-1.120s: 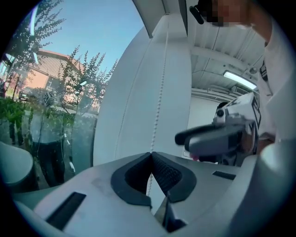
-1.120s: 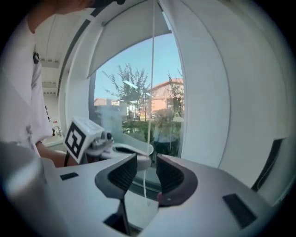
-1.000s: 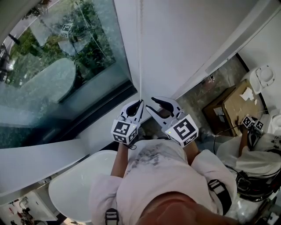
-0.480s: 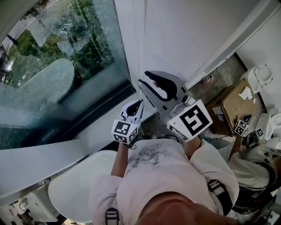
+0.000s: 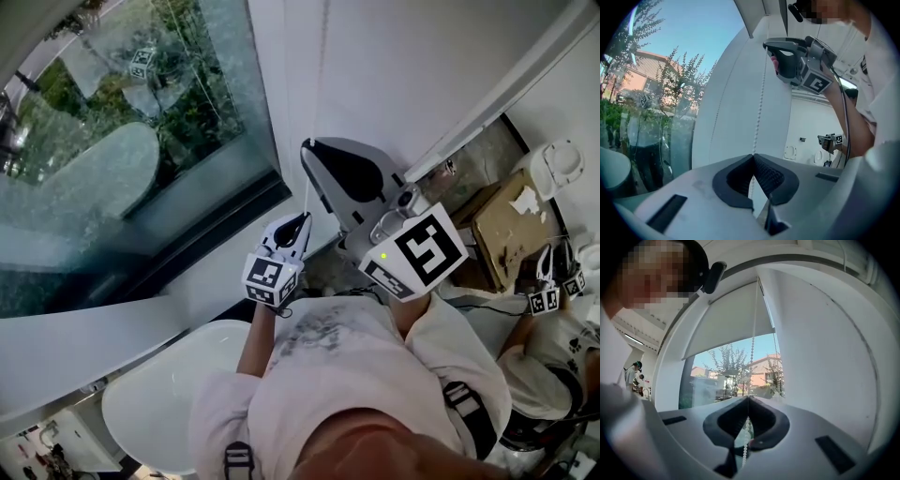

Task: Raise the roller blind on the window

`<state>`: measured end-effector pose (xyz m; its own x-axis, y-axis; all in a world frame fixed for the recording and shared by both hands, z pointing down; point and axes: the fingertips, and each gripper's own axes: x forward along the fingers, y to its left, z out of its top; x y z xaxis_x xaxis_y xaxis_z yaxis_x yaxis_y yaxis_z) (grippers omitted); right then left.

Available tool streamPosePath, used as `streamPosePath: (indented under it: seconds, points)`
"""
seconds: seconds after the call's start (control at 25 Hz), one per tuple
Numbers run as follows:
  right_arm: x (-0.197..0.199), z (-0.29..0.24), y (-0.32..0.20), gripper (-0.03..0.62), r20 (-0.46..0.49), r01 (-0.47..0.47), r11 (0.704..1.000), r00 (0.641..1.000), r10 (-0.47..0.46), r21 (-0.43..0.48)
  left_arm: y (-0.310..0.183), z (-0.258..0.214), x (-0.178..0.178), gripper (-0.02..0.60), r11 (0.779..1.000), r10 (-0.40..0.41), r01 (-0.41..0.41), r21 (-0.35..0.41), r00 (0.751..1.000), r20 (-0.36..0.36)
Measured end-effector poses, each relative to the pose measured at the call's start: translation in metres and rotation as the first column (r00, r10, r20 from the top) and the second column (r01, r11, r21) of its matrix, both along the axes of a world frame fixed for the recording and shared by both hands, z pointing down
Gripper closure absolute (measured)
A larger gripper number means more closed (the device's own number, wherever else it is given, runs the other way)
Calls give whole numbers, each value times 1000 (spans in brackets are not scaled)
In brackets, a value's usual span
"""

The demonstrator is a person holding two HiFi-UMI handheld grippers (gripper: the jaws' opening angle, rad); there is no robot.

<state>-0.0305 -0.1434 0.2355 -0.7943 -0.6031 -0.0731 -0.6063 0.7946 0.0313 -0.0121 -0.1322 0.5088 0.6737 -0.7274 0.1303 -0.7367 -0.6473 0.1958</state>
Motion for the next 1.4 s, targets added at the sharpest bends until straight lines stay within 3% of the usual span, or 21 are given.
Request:
streamPosePath:
  seconds: [0.84, 1.4]
  points:
    - [2, 89, 3, 533, -95, 5, 999, 995, -9, -42, -9, 92, 8, 574, 990, -13, 19, -143, 999, 41]
    - [8, 137, 7, 533, -131, -4, 993, 991, -12, -117, -4, 135, 16, 574, 975, 2, 10, -220, 998, 56]
